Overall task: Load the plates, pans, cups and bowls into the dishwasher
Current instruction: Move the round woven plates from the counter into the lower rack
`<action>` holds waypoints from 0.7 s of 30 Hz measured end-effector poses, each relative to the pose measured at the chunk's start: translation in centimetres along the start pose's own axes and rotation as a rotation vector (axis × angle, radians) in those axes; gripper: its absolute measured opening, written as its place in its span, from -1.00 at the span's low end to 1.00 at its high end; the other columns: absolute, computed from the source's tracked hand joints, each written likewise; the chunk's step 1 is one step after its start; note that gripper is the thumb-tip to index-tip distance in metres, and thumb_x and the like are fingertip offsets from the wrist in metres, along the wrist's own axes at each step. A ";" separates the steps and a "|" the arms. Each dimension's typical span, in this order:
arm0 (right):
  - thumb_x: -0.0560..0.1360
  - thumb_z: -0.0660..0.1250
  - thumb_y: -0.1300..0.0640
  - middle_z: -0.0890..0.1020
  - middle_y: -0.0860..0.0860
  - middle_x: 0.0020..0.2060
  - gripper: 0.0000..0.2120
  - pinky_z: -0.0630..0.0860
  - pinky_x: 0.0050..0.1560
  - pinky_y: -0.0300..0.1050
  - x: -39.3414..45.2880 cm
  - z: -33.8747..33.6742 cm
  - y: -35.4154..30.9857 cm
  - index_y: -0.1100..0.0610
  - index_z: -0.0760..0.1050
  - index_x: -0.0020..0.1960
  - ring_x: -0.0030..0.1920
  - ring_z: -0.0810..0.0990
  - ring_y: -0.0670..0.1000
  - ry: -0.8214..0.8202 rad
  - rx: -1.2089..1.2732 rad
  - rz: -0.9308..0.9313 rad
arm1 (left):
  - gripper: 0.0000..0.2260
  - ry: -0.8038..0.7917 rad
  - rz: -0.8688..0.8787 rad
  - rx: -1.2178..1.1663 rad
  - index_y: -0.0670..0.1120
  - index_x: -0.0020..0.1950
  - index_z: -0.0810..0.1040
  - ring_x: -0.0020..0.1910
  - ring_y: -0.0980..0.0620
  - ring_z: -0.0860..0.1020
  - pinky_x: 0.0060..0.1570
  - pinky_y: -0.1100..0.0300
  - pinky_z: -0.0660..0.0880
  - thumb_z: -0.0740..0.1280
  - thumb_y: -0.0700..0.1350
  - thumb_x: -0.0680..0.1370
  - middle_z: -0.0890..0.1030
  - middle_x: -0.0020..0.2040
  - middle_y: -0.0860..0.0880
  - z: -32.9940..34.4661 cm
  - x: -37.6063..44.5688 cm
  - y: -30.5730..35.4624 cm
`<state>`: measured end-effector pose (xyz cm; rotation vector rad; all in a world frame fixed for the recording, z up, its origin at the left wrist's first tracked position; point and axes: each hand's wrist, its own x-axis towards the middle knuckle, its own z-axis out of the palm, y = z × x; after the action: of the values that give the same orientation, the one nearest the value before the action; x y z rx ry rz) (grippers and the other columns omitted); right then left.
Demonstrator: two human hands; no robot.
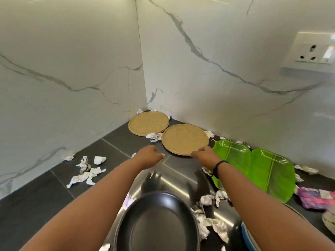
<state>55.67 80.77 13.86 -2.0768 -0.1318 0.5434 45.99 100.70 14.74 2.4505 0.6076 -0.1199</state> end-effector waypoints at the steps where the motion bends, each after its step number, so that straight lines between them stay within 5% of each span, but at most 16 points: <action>1: 0.44 0.38 0.12 0.42 0.01 -0.29 -0.82 0.36 -0.25 -0.13 0.9 0.3 -0.1 0.14 0.39 -0.11 -0.29 0.40 0.00 0.017 0.032 0.026 | -0.74 0.000 -0.003 -0.037 -0.13 0.02 0.54 -0.02 -0.07 0.55 0.03 0.08 0.47 0.32 0.06 0.54 0.57 -0.03 -0.11 0.0 1.2 -0.1; 5: 0.43 0.36 0.19 0.36 0.05 -0.40 -0.82 0.39 -0.24 -0.04 6.0 1.1 -0.5 0.17 0.37 -0.25 -0.36 0.36 0.06 0.131 0.153 0.114 | -0.69 -0.007 -0.033 -0.124 -0.12 -0.01 0.50 -0.09 -0.03 0.55 -0.14 0.12 0.41 0.30 0.13 0.54 0.56 -0.10 -0.06 1.2 6.1 -0.5; 7: 0.42 0.38 0.18 0.46 0.05 -0.31 -0.86 0.51 -0.12 0.05 8.3 0.9 -1.0 0.23 0.46 -0.13 -0.25 0.46 0.07 0.211 0.246 0.161 | -0.61 -0.029 -0.078 -0.150 -0.20 0.05 0.51 -0.07 -0.09 0.56 -0.16 0.11 0.42 0.28 0.15 0.54 0.57 -0.12 -0.09 2.2 8.0 -0.2; 10: 0.39 0.38 0.11 0.52 0.10 0.00 -0.54 0.49 -0.02 0.00 11.5 0.3 -1.0 0.27 0.45 0.23 -0.01 0.53 0.10 0.267 0.294 0.211 | -0.42 -0.038 -0.173 -0.417 -0.30 0.38 0.35 0.13 -0.21 0.54 0.06 0.00 0.48 0.30 0.11 0.55 0.53 0.20 -0.25 3.4 10.3 0.7; 12: 0.41 0.35 0.16 0.51 0.11 0.04 -0.60 0.49 0.04 -0.01 13.1 -0.1 -0.8 0.24 0.43 0.22 0.04 0.55 0.13 0.278 0.351 0.220 | -0.46 -0.034 -0.313 -0.742 -0.19 0.43 0.28 -0.01 -0.09 0.55 -0.11 0.09 0.54 0.31 0.06 0.56 0.52 0.14 -0.16 3.9 11.2 1.4; 14: 0.47 0.26 0.26 0.49 0.07 -0.08 -0.86 0.44 -0.03 -0.08 13.8 -0.4 -1.0 0.18 0.45 0.03 -0.04 0.50 0.08 0.281 0.394 0.199 | -0.63 -0.046 -0.438 -1.004 -0.12 0.34 0.36 -0.16 0.02 0.52 -0.29 0.17 0.49 0.30 -0.02 0.58 0.54 -0.02 -0.07 4.2 11.7 1.9; 17: 0.51 0.20 0.28 0.46 0.08 -0.17 -0.90 0.45 -0.30 -0.19 14.1 -0.8 -1.4 0.14 0.39 -0.16 -0.16 0.48 0.07 0.282 0.417 0.207 | -0.79 -0.026 -0.471 -1.150 -0.10 0.25 0.41 -0.21 0.06 0.52 -0.31 0.20 0.48 0.24 -0.14 0.62 0.53 -0.13 -0.04 4.5 12.0 2.0; 19: 0.52 0.18 0.33 0.45 0.11 -0.26 -0.91 0.45 -0.50 -0.21 13.2 -1.2 -1.8 0.19 0.40 -0.13 -0.32 0.48 0.07 0.234 0.509 0.239 | -0.80 -0.001 -0.445 -1.236 -0.11 0.23 0.41 -0.19 0.06 0.54 -0.28 0.20 0.50 0.23 -0.19 0.61 0.54 -0.11 -0.05 4.2 11.5 2.2; 21: 0.52 0.18 0.36 0.48 0.12 -0.26 -0.83 0.48 -0.49 -0.13 12.2 -1.5 -2.0 0.22 0.43 0.07 -0.33 0.51 0.06 0.186 0.580 0.243 | -0.83 0.038 -0.413 -1.336 -0.12 0.18 0.42 -0.14 0.03 0.56 -0.18 0.16 0.53 0.24 -0.23 0.60 0.57 -0.07 -0.08 3.6 10.9 2.3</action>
<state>67.52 84.38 12.26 -1.5672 0.3535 0.4620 56.91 101.26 10.69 1.0312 0.8277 0.1401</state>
